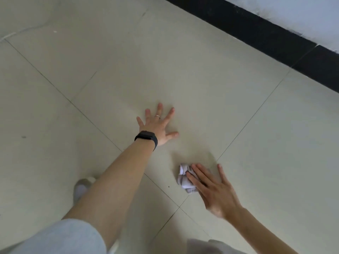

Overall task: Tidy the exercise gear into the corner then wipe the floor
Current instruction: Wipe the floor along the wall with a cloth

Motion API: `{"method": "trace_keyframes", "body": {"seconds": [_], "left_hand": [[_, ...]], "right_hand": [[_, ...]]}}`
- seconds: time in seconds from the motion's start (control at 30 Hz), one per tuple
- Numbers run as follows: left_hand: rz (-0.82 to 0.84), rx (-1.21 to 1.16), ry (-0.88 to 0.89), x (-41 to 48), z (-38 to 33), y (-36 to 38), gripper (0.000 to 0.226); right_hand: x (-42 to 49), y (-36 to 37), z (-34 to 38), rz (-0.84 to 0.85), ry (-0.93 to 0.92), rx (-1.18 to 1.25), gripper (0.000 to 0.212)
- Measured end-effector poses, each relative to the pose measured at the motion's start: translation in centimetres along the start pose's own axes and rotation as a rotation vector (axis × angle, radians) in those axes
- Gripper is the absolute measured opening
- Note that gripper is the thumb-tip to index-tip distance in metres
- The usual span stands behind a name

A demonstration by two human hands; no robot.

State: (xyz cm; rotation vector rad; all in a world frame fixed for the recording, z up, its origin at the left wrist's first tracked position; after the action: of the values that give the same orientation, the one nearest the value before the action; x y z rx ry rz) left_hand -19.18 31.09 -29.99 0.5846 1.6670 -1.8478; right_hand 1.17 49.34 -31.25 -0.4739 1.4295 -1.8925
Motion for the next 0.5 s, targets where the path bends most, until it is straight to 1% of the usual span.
{"method": "trace_keyframes", "body": {"seconds": [0.03,0.07,0.1,0.17,0.23,0.27,0.33,0.4,0.43,0.5], "left_hand": [[-0.008,0.021,0.007,-0.1,-0.1,0.0,0.091],[-0.019,0.024,0.011,-0.1,-0.1,0.2,0.091],[-0.033,0.020,0.017,-0.2,-0.1,0.5,0.091],[-0.055,0.005,0.041,0.0,0.0,0.9,0.091],[-0.068,0.002,0.070,0.2,0.4,1.3,0.092],[-0.091,0.015,0.094,0.3,0.5,1.2,0.092],[-0.121,0.048,0.160,0.5,0.8,1.0,0.091],[-0.147,0.063,0.220,0.7,1.1,1.0,0.089],[-0.161,0.054,0.237,1.0,1.3,0.9,0.089],[-0.162,0.036,0.276,1.6,1.4,0.2,0.085]], "right_hand": [[0.4,-0.2,-1.7,0.014,-0.011,-0.015,0.075],[1.3,-0.9,-4.2,0.013,0.029,-0.030,0.075],[2.3,-2.0,-7.4,-0.009,0.130,-0.039,0.075],[5.3,-4.0,-13.8,-0.080,0.407,-0.010,0.065],[7.6,-5.6,-17.6,-0.171,0.652,0.049,0.058],[8.8,-6.2,-18.7,-0.200,0.735,0.071,0.057],[11.2,-6.6,-20.2,-0.183,0.838,0.129,0.058],[13.1,-7.3,-21.1,-0.154,0.898,0.148,0.060],[14.0,-7.6,-21.4,-0.168,0.927,0.161,0.061],[15.3,-8.1,-20.5,-0.276,0.979,0.181,0.060]]}}
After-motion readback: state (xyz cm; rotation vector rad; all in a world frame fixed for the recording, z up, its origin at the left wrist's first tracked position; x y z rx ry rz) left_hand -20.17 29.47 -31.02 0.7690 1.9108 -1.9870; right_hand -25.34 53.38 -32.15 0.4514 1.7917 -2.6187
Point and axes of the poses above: each hand's wrist, its own x-axis towards the middle knuckle, its own y-axis out of the palm, z = x × y, the point moved 8 cm from there along x, towards the middle knuckle, and after that the axes turned 10 degrees about -y, right-handed, at the moved point
